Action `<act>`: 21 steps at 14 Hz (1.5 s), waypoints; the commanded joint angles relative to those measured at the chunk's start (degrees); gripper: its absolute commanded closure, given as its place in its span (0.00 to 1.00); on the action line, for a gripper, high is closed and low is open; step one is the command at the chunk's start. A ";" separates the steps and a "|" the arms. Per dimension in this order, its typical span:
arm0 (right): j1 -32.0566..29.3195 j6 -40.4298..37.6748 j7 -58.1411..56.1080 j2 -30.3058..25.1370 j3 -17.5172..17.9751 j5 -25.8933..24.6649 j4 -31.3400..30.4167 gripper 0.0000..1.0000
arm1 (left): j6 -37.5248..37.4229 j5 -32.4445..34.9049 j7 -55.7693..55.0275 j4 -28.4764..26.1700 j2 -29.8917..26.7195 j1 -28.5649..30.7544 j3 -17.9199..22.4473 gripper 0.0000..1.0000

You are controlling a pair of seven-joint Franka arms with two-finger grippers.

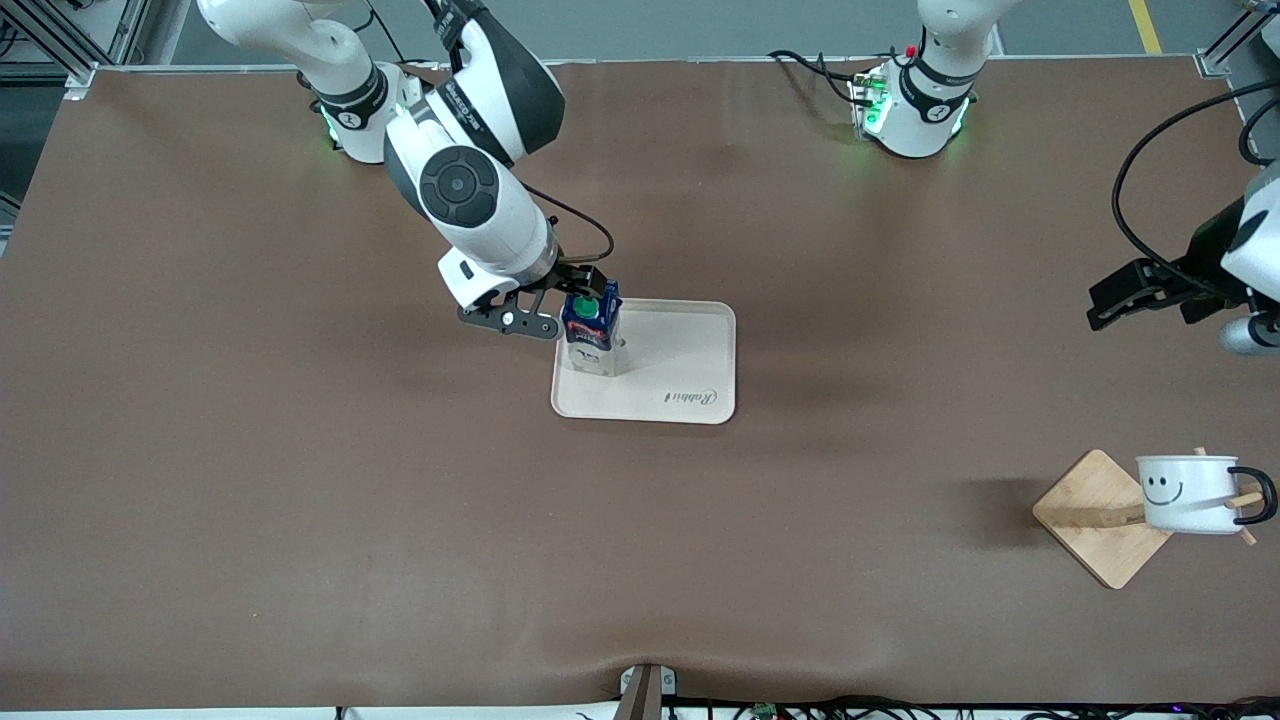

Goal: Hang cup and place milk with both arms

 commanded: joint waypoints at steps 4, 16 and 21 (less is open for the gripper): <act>2.01 2.39 5.35 2.07 -0.50 -1.09 1.53 0.00 | -3.36 -4.78 5.19 -0.73 -6.63 -20.00 25.14 0.00; 5.35 5.31 7.22 4.71 -0.58 -4.78 1.53 0.00 | -2.84 -7.86 8.63 -8.02 -12.35 -36.38 44.69 0.00; 6.23 5.49 7.30 5.59 -0.76 -4.95 1.45 0.00 | -2.66 -7.78 8.54 -8.56 -12.88 -36.91 44.78 0.00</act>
